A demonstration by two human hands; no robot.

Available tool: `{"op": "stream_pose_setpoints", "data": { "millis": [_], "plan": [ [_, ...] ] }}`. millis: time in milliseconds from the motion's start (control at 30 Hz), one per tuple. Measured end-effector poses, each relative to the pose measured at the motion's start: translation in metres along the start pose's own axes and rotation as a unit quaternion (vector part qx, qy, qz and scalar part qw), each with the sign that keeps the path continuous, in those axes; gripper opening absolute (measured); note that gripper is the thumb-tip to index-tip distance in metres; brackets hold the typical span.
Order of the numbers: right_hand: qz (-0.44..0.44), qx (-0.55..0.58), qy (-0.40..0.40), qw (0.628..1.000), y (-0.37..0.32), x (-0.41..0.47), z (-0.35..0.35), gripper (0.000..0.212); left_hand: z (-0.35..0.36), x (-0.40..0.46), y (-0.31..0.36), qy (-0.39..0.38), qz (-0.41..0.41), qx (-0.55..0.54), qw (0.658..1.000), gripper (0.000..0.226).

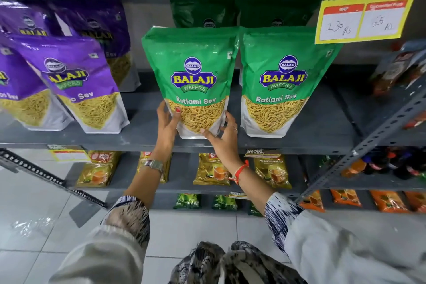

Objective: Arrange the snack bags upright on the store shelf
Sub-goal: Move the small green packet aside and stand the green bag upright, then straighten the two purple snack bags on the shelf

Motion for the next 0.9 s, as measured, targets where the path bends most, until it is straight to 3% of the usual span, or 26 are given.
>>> {"op": "stream_pose_setpoints", "data": {
  "millis": [167,300,400,533,667,733,900],
  "plan": [
    [-0.006,-0.012,0.009,1.0,0.0,-0.008,-0.003,0.087,0.004,-0.001,0.001,-0.018,0.004,0.006,1.0,0.053],
    [-0.034,0.019,0.035,0.999,0.002,-0.031,-0.001,0.079,-0.001,-0.013,-0.005,0.018,0.026,0.012,0.999,0.056],
    [-0.044,0.035,0.035,0.998,-0.006,-0.056,0.016,0.06,-0.022,-0.03,-0.01,0.11,0.075,0.026,0.991,0.046],
    [-0.093,0.054,-0.011,0.994,-0.027,-0.063,0.066,0.05,-0.079,-0.039,-0.002,0.255,0.165,0.049,0.952,0.023],
    [-0.047,0.091,-0.037,0.994,-0.052,-0.053,0.14,0.057,-0.162,-0.029,0.008,0.318,0.178,0.055,0.93,0.032],
    [-0.016,0.11,-0.054,0.992,-0.062,-0.046,0.178,0.067,-0.202,-0.018,0.008,0.289,0.174,0.065,0.939,0.041],
    [0.059,0.123,-0.079,0.988,-0.059,-0.025,0.243,0.086,-0.257,0.01,-0.012,0.134,0.086,0.065,0.985,0.063]
  ]
}}
Point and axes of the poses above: each hand's wrist, its own x-axis towards the middle knuckle, its own z-axis out of the palm, y = z × x, the point moved 2 cm from there along x, towards the middle knuckle, and after that the axes turned 1 degree about -z, right-handed, at the moved point
